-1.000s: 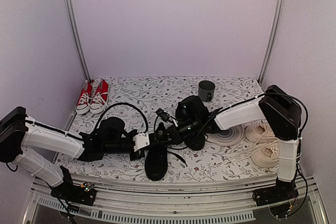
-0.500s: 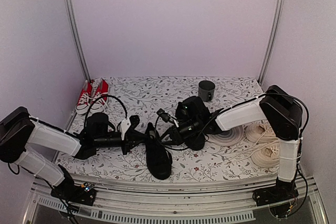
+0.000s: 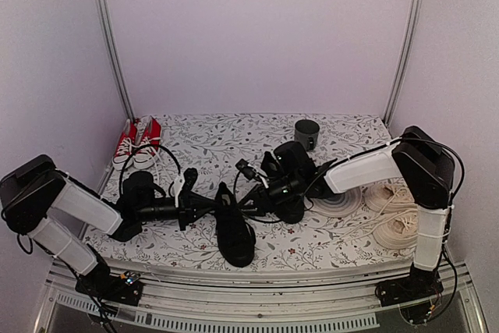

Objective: Tie the shoes
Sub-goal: Tie the loops with the shoelace on the shoe.

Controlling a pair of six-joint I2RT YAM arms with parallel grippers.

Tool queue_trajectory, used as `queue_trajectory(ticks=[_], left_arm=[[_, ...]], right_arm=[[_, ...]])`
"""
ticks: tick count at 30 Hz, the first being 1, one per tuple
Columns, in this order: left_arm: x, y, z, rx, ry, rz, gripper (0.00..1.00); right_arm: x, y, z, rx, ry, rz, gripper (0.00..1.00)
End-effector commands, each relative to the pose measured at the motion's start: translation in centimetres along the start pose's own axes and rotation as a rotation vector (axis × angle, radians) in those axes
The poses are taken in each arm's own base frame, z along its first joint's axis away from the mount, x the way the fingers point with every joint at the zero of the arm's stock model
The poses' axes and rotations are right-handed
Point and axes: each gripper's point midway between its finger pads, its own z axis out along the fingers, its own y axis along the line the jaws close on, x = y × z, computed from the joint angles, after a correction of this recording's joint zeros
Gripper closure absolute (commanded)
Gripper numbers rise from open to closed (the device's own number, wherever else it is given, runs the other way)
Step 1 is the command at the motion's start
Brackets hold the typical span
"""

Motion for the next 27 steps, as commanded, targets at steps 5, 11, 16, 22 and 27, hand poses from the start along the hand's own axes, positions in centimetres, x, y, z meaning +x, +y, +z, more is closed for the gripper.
queue_trajectory(ticks=[5,11,16,22,27], left_arm=[[-0.9,0.7,-0.4,0.008,-0.071,-0.047,0.95],[-1.0,1.0,-0.5,0.011,-0.075,-0.057,0.95],[-0.9,0.9,-0.7,0.022,-0.073,-0.060,0.95],[-0.7,1.2,-0.9,0.015,-0.077,-0.083,0.96],[-0.5,1.2,-0.7,0.035,-0.072,-0.091,0.96]], right_arm=[[1.6,0.5,-1.0,0.029,0.055,-0.211,0.49],[1.9,0.3,1.3,0.023,0.094,-0.360,0.54],[2.5,-0.3,1.9,0.026,0.102,-0.365,0.60],[3.5,-0.8,2.6,0.056,0.131,-0.382,0.66],[3.7,-0.9,2.3,0.079,0.138,-0.373,0.92]])
